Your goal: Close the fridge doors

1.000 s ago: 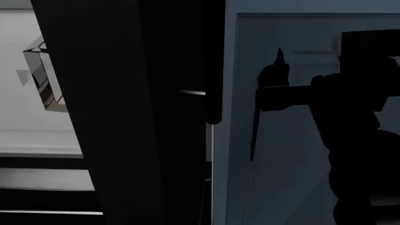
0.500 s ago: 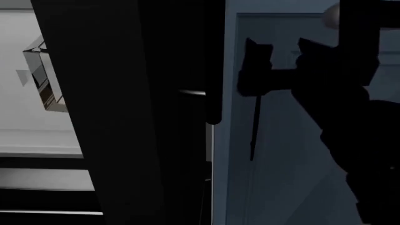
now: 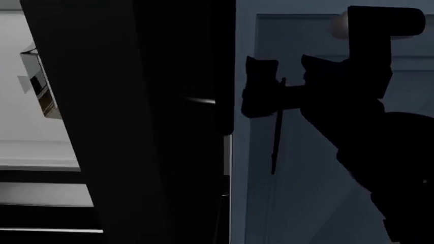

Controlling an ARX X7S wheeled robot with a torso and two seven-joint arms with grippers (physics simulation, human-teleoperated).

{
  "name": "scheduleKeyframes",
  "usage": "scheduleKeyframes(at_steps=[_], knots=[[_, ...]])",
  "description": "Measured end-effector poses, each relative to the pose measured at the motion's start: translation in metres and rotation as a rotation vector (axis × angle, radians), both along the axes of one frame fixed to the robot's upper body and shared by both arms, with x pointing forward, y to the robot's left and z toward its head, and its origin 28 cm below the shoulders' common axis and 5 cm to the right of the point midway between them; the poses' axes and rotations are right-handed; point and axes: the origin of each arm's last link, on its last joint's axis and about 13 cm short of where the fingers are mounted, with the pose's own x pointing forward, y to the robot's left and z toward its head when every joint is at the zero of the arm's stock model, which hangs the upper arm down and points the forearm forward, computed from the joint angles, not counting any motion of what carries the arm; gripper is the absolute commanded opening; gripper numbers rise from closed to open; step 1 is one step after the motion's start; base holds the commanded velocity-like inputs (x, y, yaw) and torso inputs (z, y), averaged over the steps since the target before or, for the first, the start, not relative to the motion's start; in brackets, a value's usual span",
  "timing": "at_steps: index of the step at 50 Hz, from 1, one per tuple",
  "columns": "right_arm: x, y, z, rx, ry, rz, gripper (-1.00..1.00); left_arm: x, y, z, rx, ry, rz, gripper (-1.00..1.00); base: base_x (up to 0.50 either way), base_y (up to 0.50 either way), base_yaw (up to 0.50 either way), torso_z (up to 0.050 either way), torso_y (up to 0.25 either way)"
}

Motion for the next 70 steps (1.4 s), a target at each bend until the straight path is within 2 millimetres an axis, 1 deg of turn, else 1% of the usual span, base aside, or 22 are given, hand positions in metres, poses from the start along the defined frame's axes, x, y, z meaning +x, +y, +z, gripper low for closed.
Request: scheduleKeyframes(at_steps=[11,28,37,47,57,63,70], knots=[[0.000,0.014,0.002,-0.013,0.007,0.050,1.00,0.000,0.000,0.000,-0.003,0.001,-0.011,1.00,0.00,0.00,0.00,0.000,0.000],[0.015,0.049,0.014,-0.019,-0.015,0.171,1.00,0.000,0.000,0.000,-0.005,-0.004,-0.025,1.00,0.00,0.00,0.00,0.000,0.000],[0.021,0.066,0.018,-0.021,-0.020,0.236,1.00,-0.001,0.000,0.000,0.000,-0.006,-0.053,1.00,0.00,0.00,0.00,0.000,-0.010],[0.025,0.083,0.024,-0.015,-0.037,0.304,1.00,-0.001,0.000,0.000,0.005,-0.008,-0.087,1.00,0.00,0.00,0.00,0.000,-0.248],[0.027,0.092,0.034,0.000,-0.068,0.348,1.00,-0.001,0.000,0.000,0.006,-0.016,-0.109,1.00,0.00,0.00,0.00,0.000,-0.250],[0.027,0.098,0.041,0.007,-0.083,0.376,1.00,0.004,-0.009,-0.006,0.011,-0.020,-0.115,1.00,0.00,0.00,0.00,0.000,-0.250],[0.026,0.106,0.055,0.027,-0.109,0.418,1.00,0.007,-0.016,-0.011,0.018,-0.021,-0.123,1.00,0.00,0.00,0.00,0.000,-0.250]])
